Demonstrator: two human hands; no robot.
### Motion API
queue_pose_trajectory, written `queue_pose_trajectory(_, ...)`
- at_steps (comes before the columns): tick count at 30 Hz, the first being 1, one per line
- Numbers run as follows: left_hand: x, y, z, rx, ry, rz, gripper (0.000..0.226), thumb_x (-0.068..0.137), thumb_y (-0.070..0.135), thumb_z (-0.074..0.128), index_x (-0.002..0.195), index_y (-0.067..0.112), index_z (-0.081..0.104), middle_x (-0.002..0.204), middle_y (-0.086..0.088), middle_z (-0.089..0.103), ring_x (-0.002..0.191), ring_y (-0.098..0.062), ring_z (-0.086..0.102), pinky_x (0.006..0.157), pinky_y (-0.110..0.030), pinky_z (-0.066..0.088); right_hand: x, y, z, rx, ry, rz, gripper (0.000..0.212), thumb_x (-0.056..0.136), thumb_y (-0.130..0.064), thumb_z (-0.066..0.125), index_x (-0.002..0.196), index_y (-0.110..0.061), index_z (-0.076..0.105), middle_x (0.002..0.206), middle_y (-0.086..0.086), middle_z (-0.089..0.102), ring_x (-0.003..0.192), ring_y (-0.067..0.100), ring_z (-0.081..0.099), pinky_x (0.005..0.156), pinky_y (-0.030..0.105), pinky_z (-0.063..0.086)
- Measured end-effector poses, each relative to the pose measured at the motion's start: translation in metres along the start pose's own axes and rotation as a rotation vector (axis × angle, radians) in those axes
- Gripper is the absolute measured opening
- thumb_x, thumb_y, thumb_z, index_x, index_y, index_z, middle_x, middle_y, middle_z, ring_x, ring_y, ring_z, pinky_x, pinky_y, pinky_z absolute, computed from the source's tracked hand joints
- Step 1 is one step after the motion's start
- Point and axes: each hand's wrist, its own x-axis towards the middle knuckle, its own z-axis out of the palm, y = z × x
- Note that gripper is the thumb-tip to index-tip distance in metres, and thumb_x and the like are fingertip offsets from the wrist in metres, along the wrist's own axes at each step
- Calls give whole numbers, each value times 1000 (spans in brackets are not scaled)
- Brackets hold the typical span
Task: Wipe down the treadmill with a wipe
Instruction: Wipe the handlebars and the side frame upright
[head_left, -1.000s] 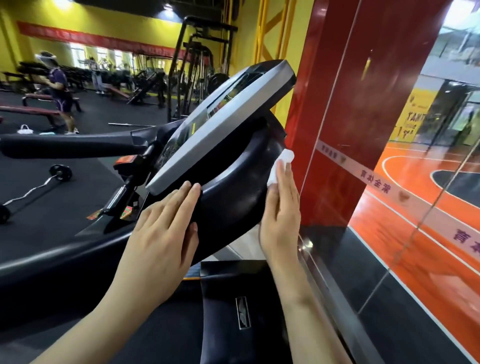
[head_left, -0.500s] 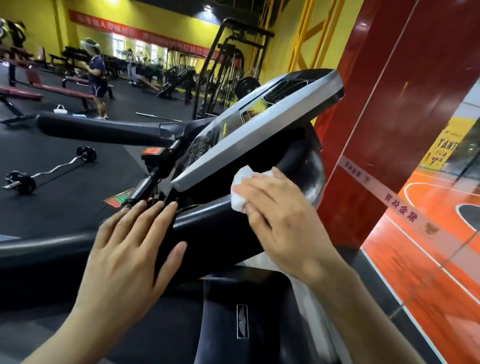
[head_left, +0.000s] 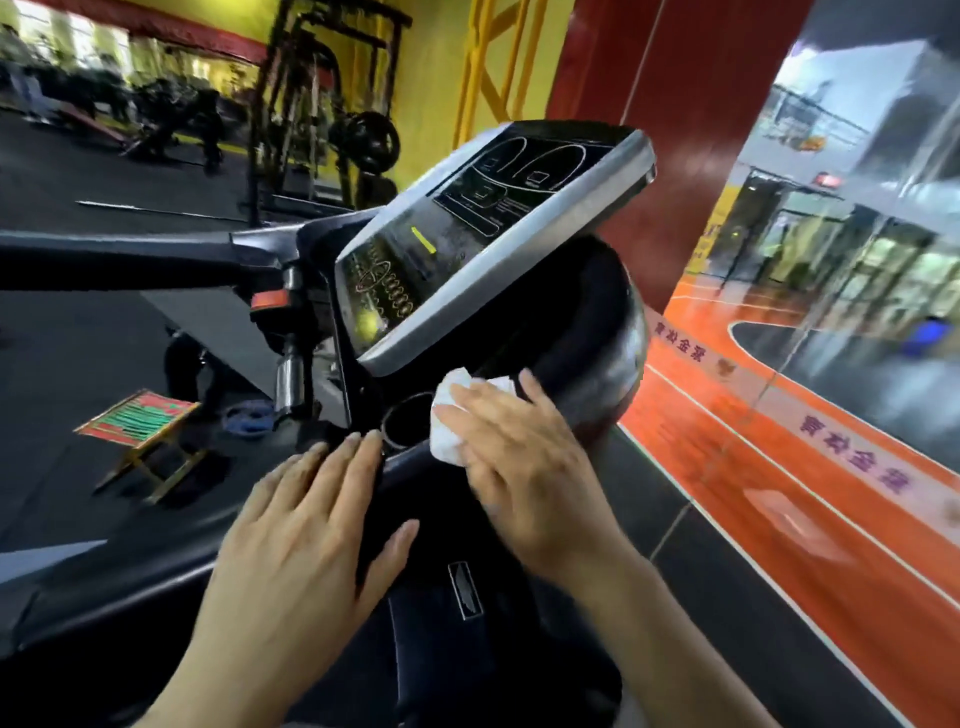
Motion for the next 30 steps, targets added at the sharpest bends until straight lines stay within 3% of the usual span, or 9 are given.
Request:
queue_pose_trajectory(3, -3, -8, -1, -30, -35, 43, 71, 98, 53, 47, 146, 1, 52, 143, -18, 59, 128, -39, 59, 106, -50, 45, 4, 39, -6, -56, 108, 159, 39, 100, -13, 42, 133, -12, 63, 146, 8, 56, 141, 23, 46, 119, 60, 24)
queue_pose_trajectory(7, -3, -8, -6, -79, -92, 46, 69, 100, 51, 45, 148, 1, 49, 145, -17, 58, 130, -38, 57, 108, -50, 44, 11, 46, 0, 152, 426, 582, 40, 107, -12, 42, 145, -7, 53, 159, 9, 40, 150, 21, 32, 118, 56, 30)
queue_pose_trajectory(10, -3, -9, -9, -121, -96, 40, 65, 102, 46, 38, 149, 2, 47, 146, -16, 57, 129, -38, 57, 110, -49, 41, -7, -16, 38, 195, 522, 578, 43, 105, -6, 43, 147, -3, 47, 162, 15, 33, 153, 27, 26, 120, 61, 25)
queue_pose_trajectory(15, -5, -13, -10, -157, -129, 40, 64, 106, 41, 21, 155, 5, 39, 152, -14, 52, 137, -33, 52, 115, -47, 38, -61, -99, 94, 118, 400, 468, 52, 106, -18, 41, 157, -16, 31, 165, 12, 26, 152, 32, 26, 123, 55, 23)
queue_pose_trajectory(18, -4, -12, -9, -137, -129, 51, 64, 106, 42, 23, 155, 5, 39, 151, -15, 52, 136, -35, 52, 114, -50, 39, -43, -46, 74, 193, 562, 627, 48, 106, -15, 40, 153, -8, 38, 164, 9, 27, 153, 29, 25, 124, 53, 21)
queue_pose_trajectory(20, -5, -9, -9, -112, -117, 45, 64, 104, 42, 28, 153, 2, 42, 148, -17, 54, 131, -39, 54, 111, -52, 41, -21, 4, 48, 347, 700, 859, 47, 108, -17, 36, 155, -13, 36, 164, 0, 26, 154, 19, 20, 126, 49, 19)
queue_pose_trajectory(22, -4, -7, -9, -92, -99, 46, 65, 102, 41, 32, 151, 1, 44, 146, -18, 56, 127, -40, 55, 107, -52, 42, -6, 43, 29, 505, 747, 954, 46, 110, -24, 34, 156, -19, 35, 164, -6, 28, 153, 8, 19, 126, 42, 19)
queue_pose_trajectory(26, -4, -6, -10, -73, -88, 66, 63, 102, 39, 32, 153, 2, 42, 148, -16, 54, 125, -38, 55, 107, -50, 42, -9, 31, 33, 593, 820, 1015, 46, 111, -24, 34, 157, -25, 32, 166, -6, 24, 152, 2, 17, 126, 30, 17)
queue_pose_trajectory(30, -3, -5, -11, -72, -101, 79, 61, 102, 36, 31, 154, 3, 41, 150, -14, 54, 126, -35, 55, 106, -48, 43, -50, -81, 91, 449, 680, 738, 48, 106, -4, 41, 154, -8, 36, 167, 12, 20, 155, 26, 16, 126, 41, 19)
